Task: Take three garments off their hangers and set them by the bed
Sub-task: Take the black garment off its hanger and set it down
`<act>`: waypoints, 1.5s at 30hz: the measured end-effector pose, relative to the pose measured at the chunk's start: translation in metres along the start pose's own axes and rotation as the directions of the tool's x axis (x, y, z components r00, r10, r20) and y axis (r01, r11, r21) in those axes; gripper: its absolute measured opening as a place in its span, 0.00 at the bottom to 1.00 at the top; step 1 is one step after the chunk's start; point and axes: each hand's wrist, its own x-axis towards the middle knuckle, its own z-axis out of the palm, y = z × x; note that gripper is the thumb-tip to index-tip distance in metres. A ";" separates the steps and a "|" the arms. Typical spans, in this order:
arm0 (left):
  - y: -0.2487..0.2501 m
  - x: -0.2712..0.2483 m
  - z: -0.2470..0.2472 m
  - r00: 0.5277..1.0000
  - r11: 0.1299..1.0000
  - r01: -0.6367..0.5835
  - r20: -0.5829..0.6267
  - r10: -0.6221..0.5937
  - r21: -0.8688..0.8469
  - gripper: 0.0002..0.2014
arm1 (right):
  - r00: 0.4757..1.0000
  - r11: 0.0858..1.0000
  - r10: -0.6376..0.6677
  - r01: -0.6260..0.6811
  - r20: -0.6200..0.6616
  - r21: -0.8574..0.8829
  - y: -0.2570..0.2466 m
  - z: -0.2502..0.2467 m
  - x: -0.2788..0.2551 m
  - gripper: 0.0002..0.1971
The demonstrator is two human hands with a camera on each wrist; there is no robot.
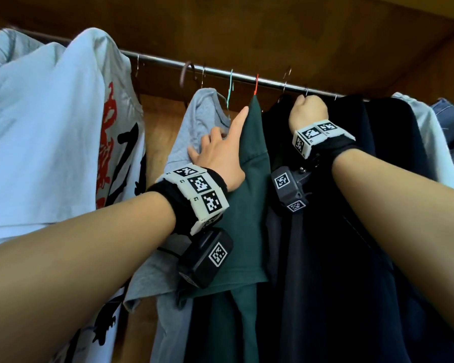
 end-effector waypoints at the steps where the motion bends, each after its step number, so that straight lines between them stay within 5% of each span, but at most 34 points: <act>1: -0.001 -0.001 0.001 1.000 1.000 0.001 -0.003 -0.001 -0.003 0.52 | 1.000 1.000 0.004 -0.004 -0.015 0.017 0.001 0.001 0.002 0.23; 9: -0.012 -0.019 0.010 0.993 0.998 -0.061 -0.103 0.059 -0.013 0.50 | 0.997 0.994 -0.046 0.051 -0.058 0.095 0.010 -0.025 -0.024 0.21; 15: -0.007 -0.058 0.008 0.999 0.990 -0.024 0.025 0.021 0.136 0.30 | 1.000 0.996 0.003 -0.004 0.010 0.084 0.045 -0.047 -0.075 0.22; 23: 0.004 -0.136 0.009 0.982 0.967 0.098 0.137 -0.133 0.236 0.32 | 0.984 0.998 -0.010 -0.001 0.178 0.057 0.085 -0.079 -0.160 0.24; 36: -0.006 -0.295 -0.042 0.877 0.969 0.178 0.419 -0.234 0.170 0.34 | 0.925 0.959 0.261 -0.280 0.276 0.031 0.099 -0.180 -0.338 0.22; 45: -0.019 -0.413 -0.088 0.695 0.950 0.265 0.651 -0.305 0.162 0.32 | 0.874 0.906 0.351 -0.408 0.337 0.114 0.078 -0.263 -0.473 0.19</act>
